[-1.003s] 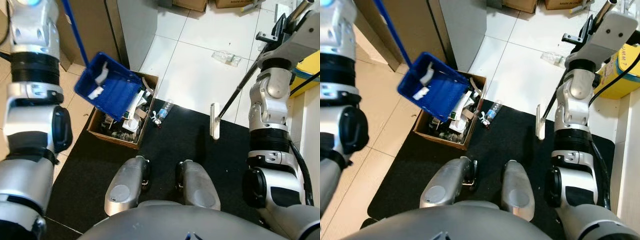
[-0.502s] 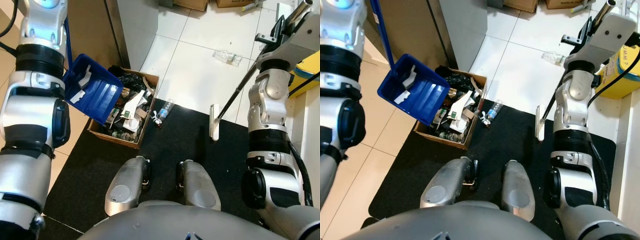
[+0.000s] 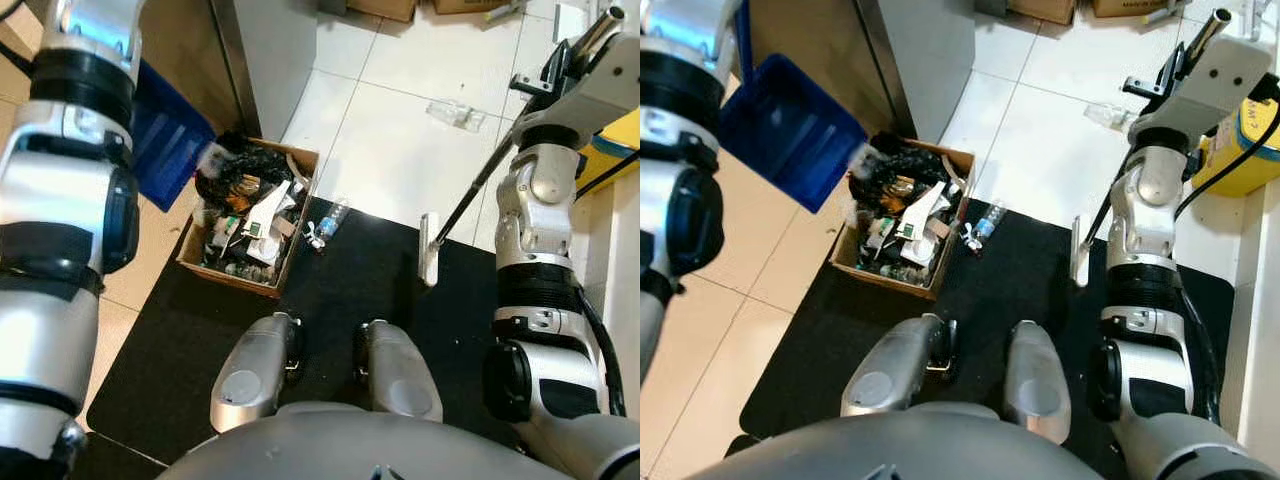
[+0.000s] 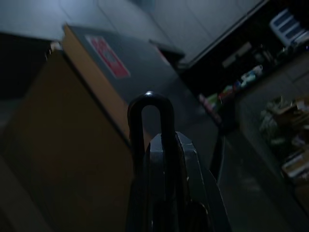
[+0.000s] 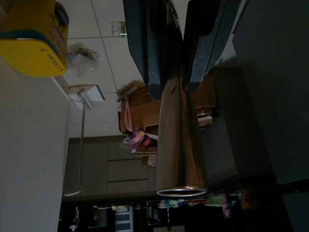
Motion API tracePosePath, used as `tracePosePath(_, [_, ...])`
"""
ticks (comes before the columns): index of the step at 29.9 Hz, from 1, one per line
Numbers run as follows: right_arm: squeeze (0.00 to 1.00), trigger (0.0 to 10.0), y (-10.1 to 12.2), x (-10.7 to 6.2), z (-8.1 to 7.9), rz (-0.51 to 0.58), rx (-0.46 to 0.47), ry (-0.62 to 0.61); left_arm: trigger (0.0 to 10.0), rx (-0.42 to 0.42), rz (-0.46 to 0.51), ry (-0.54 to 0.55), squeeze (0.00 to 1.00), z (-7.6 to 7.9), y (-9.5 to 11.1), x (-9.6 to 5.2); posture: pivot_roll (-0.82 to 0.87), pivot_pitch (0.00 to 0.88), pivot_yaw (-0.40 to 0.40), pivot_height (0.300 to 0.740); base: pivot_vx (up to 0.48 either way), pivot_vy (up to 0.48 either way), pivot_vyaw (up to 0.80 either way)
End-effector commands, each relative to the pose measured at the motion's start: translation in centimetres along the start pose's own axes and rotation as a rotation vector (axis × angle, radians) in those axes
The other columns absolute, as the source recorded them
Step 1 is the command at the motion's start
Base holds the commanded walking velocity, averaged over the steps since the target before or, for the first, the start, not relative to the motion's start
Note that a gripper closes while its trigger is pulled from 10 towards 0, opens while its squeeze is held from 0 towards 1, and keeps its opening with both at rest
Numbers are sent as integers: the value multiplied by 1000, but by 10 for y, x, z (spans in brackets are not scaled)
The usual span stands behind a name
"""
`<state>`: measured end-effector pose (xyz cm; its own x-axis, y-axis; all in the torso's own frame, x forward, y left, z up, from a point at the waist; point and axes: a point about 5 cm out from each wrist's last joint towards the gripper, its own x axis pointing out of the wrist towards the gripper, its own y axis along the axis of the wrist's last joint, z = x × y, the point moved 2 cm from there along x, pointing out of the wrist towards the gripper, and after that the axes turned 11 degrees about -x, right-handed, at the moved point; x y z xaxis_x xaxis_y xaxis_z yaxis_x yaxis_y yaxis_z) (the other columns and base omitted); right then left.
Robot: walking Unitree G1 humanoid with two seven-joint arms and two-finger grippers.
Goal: Sweep floor
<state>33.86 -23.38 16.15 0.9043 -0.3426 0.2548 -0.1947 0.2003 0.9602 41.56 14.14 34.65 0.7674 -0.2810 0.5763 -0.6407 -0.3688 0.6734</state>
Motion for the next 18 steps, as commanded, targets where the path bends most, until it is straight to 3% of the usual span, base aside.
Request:
tracePosePath(1, [0,10000,9,-1,1,50,-13,-5,10000,17,46,-12,0,-1,11,7,18,0,95,740,0,0,0])
tracePosePath(12, [0,10000,10,0,1,50,-16,-3,10000,-14,44,14,0,-3,8,5,26,0,83,740,0,0,0])
tracePosePath(17, [0,10000,10,1,-1,49,-15,7,10000,-128,19,101,0,-16,3,4,32,0,77,740,0,0,0])
tracePosePath(18, [0,10000,9,1,-3,48,-13,14,10000,-253,2,169,0,-25,1,4,32,0,73,740,0,0,0])
